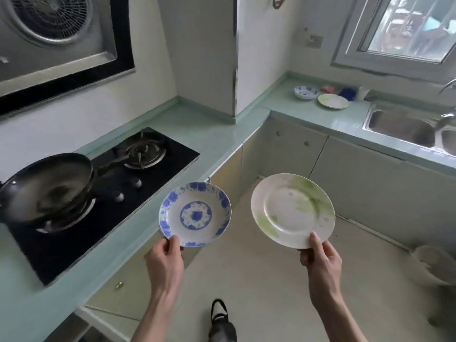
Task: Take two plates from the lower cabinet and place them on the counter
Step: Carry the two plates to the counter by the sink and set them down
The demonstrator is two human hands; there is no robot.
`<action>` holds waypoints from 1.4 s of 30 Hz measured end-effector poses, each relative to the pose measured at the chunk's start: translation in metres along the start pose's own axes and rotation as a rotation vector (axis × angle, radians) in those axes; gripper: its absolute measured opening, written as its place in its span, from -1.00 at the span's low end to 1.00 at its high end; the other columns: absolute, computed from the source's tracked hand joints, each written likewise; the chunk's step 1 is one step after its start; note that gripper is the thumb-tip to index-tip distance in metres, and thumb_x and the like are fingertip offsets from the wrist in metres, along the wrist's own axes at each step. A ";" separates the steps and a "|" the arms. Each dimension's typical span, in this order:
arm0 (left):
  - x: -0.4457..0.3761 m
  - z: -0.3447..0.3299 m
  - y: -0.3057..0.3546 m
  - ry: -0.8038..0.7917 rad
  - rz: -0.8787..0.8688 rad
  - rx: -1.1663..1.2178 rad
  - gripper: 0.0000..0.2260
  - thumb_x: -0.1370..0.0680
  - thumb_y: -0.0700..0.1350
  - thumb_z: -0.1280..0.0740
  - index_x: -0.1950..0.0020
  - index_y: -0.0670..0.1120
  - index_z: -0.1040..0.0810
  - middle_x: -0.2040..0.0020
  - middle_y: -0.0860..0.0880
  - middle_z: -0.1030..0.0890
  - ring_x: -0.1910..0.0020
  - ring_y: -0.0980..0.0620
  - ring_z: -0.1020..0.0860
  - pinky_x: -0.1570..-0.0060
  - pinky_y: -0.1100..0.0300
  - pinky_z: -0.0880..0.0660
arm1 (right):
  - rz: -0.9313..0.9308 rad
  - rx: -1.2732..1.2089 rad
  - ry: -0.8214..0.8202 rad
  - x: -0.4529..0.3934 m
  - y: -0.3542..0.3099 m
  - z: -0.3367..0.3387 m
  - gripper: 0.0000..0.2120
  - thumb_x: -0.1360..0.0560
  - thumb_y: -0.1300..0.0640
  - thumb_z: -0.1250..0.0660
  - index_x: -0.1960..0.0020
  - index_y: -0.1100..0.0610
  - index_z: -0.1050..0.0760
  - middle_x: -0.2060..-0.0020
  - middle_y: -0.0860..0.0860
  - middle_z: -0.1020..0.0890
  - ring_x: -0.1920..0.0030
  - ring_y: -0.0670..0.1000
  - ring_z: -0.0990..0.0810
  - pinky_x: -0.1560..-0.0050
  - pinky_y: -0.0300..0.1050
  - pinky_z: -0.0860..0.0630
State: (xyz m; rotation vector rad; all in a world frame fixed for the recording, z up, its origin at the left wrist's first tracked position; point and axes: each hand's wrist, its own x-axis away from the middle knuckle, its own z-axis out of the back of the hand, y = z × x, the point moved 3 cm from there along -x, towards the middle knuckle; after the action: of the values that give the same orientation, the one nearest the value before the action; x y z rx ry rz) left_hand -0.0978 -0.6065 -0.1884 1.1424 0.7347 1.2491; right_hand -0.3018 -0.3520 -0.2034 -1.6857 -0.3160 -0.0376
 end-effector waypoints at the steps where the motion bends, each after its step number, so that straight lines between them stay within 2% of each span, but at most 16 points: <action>1: -0.007 -0.013 0.004 -0.019 -0.002 -0.006 -0.61 -0.60 -0.07 -0.28 0.25 -0.37 -0.44 0.44 -0.21 -0.48 0.41 -0.07 -0.39 0.33 0.00 -0.36 | 0.000 0.002 0.014 -0.009 -0.002 0.000 -0.66 -0.68 0.12 -0.27 0.26 0.15 -0.35 0.45 0.04 -0.33 0.37 0.03 -0.25 0.24 -0.04 -0.20; 6: -0.050 -0.083 0.029 -0.123 -0.022 0.012 -0.61 -0.64 -0.12 -0.27 0.23 -0.42 -0.43 0.42 -0.18 -0.46 0.40 -0.06 -0.38 0.34 0.04 -0.33 | 0.031 0.019 0.073 -0.062 -0.014 -0.011 -0.65 -0.68 0.12 -0.27 0.26 0.16 -0.33 0.44 0.08 -0.32 0.39 0.00 -0.25 0.34 -0.16 -0.23; 10: -0.096 -0.135 0.050 -0.181 -0.053 0.016 -0.61 -0.64 -0.09 -0.28 0.24 -0.39 -0.45 0.42 -0.20 -0.48 0.40 -0.06 -0.40 0.34 0.02 -0.34 | 0.046 0.033 0.114 -0.111 -0.028 -0.027 -0.64 -0.68 0.11 -0.26 0.27 0.15 -0.32 0.45 0.07 -0.33 0.39 0.00 -0.25 0.28 -0.09 -0.22; 14: -0.144 -0.183 0.078 -0.208 -0.094 -0.023 -0.60 -0.63 -0.07 -0.27 0.25 -0.37 -0.46 0.38 -0.37 -0.51 0.42 -0.07 -0.40 0.34 0.00 -0.36 | 0.045 0.011 0.171 -0.164 -0.043 -0.045 -0.67 -0.67 0.12 -0.27 0.25 0.17 -0.37 0.46 0.05 -0.32 0.40 -0.01 -0.25 0.25 -0.06 -0.20; 17: -0.175 -0.219 0.099 -0.229 -0.129 -0.044 -0.61 -0.64 -0.09 -0.27 0.25 -0.38 -0.45 0.35 -0.38 -0.52 0.42 -0.09 -0.40 0.34 0.03 -0.36 | 0.045 -0.008 0.208 -0.205 -0.050 -0.057 -0.71 -0.67 0.11 -0.27 0.20 0.19 -0.42 0.46 0.06 -0.33 0.40 -0.01 -0.25 0.25 -0.05 -0.21; 21: -0.207 -0.267 0.123 -0.287 -0.157 -0.035 -0.60 -0.64 -0.11 -0.28 0.26 -0.39 -0.42 0.37 -0.39 -0.48 0.44 -0.07 -0.38 0.36 0.05 -0.33 | 0.062 -0.044 0.254 -0.250 -0.058 -0.067 -0.73 -0.68 0.11 -0.27 0.18 0.17 -0.47 0.45 0.06 -0.34 0.42 -0.02 -0.27 0.31 -0.14 -0.25; 25: -0.226 -0.309 0.135 -0.330 -0.158 -0.042 -0.59 -0.62 -0.07 -0.28 0.29 -0.35 -0.42 0.42 -0.34 -0.48 0.44 -0.07 -0.38 0.36 0.00 -0.35 | 0.063 -0.083 0.299 -0.281 -0.063 -0.065 -0.75 -0.68 0.12 -0.27 0.16 0.16 -0.51 0.45 0.03 -0.34 0.43 -0.02 -0.28 0.32 -0.17 -0.27; 27: -0.234 -0.337 0.143 -0.358 -0.148 -0.040 -0.58 -0.62 -0.05 -0.29 0.29 -0.35 -0.41 0.46 -0.23 -0.45 0.44 -0.07 -0.38 0.36 0.00 -0.35 | 0.061 -0.099 0.332 -0.301 -0.064 -0.060 -0.77 -0.67 0.12 -0.28 0.13 0.16 -0.54 0.45 0.03 -0.35 0.42 -0.02 -0.28 0.32 -0.18 -0.27; 32: -0.250 -0.411 0.163 -0.407 -0.138 -0.044 -0.53 -0.46 0.12 -0.24 0.30 -0.31 -0.35 0.47 -0.08 -0.39 0.44 -0.04 -0.33 0.37 0.00 -0.31 | 0.052 -0.159 0.394 -0.358 -0.067 -0.041 -0.78 -0.67 0.12 -0.28 0.12 0.14 -0.57 0.45 -0.02 -0.38 0.43 -0.04 -0.28 0.39 -0.29 -0.29; 34: -0.254 -0.443 0.171 -0.421 -0.132 -0.051 -0.56 -0.48 0.09 -0.26 0.32 -0.29 -0.33 0.46 -0.08 -0.39 0.43 -0.04 -0.33 0.37 0.00 -0.30 | 0.046 -0.171 0.422 -0.384 -0.068 -0.031 -0.78 -0.67 0.12 -0.29 0.13 0.14 -0.56 0.46 -0.03 -0.39 0.44 -0.05 -0.29 0.39 -0.29 -0.30; 38: -0.265 -0.517 0.192 -0.442 -0.120 -0.064 -0.63 -0.60 -0.09 -0.30 0.38 -0.13 -0.31 0.47 -0.08 -0.35 0.41 -0.04 -0.31 0.36 0.01 -0.26 | 0.045 -0.176 0.463 -0.451 -0.076 -0.011 -0.79 -0.67 0.12 -0.30 0.12 0.15 -0.57 0.47 -0.01 -0.42 0.45 -0.05 -0.31 0.41 -0.28 -0.31; 42: -0.274 -0.595 0.218 -0.459 -0.123 -0.075 -0.65 -0.62 -0.10 -0.30 0.35 -0.14 -0.38 0.48 -0.04 -0.37 0.44 -0.02 -0.33 0.36 0.04 -0.30 | 0.045 -0.157 0.486 -0.527 -0.091 0.008 -0.78 -0.66 0.11 -0.31 0.10 0.20 -0.55 0.49 0.01 -0.42 0.45 -0.06 -0.33 0.35 -0.20 -0.31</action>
State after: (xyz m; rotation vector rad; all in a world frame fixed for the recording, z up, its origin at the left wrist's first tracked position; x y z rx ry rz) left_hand -0.7756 -0.7356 -0.2104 1.2432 0.4017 0.8592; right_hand -0.8304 -0.4318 -0.2252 -1.7756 0.0929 -0.4416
